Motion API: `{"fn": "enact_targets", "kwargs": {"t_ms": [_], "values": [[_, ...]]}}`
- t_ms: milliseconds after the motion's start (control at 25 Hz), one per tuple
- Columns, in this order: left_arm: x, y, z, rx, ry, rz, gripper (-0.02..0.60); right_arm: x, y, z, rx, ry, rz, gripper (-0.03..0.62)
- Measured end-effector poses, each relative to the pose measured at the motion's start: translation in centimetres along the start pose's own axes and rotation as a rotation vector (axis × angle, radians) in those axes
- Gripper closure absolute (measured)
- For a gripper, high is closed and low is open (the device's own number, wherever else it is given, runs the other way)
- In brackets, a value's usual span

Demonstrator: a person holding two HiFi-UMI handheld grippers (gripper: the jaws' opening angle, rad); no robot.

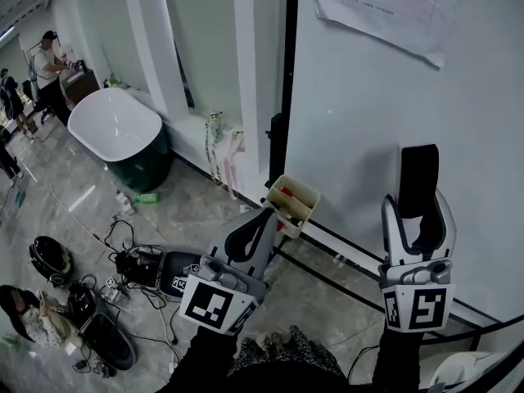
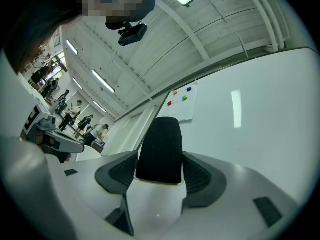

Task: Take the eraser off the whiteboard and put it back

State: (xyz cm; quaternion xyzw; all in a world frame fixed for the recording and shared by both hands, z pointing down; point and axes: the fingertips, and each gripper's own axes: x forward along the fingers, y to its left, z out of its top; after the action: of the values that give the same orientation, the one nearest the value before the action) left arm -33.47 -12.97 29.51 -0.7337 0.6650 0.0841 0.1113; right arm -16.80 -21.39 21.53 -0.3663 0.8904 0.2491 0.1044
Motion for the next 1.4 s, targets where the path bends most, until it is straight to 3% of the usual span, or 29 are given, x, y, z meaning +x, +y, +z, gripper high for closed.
{"fn": "enact_targets", "kwargs": {"t_ms": [440, 800, 1120, 1200, 1400], "values": [[-1.2, 4.0, -1.1, -0.028, 0.014, 0.029, 0.575, 3.6, 5.5, -3.0, -0.072, 0.061, 0.083, 0.315], [-0.6, 6.4, -2.0, -0.035, 0.024, 0.096, 0.575, 6.5, 9.5, -10.7, -0.208, 0.225, 0.262, 0.315], [0.8, 7.0, -2.9, -0.046, 0.039, 0.114, 0.575, 7.6, 12.9, -16.4, -0.31, 0.295, 0.404, 0.314], [0.9, 7.2, -3.0, -0.047, 0.04, 0.12, 0.575, 7.8, 13.6, -17.6, -0.398, 0.315, 0.437, 0.315], [0.9, 7.9, -3.7, -0.049, 0.048, 0.145, 0.577, 7.9, 14.6, -19.7, -0.742, 0.396, 0.524, 0.315]]}}
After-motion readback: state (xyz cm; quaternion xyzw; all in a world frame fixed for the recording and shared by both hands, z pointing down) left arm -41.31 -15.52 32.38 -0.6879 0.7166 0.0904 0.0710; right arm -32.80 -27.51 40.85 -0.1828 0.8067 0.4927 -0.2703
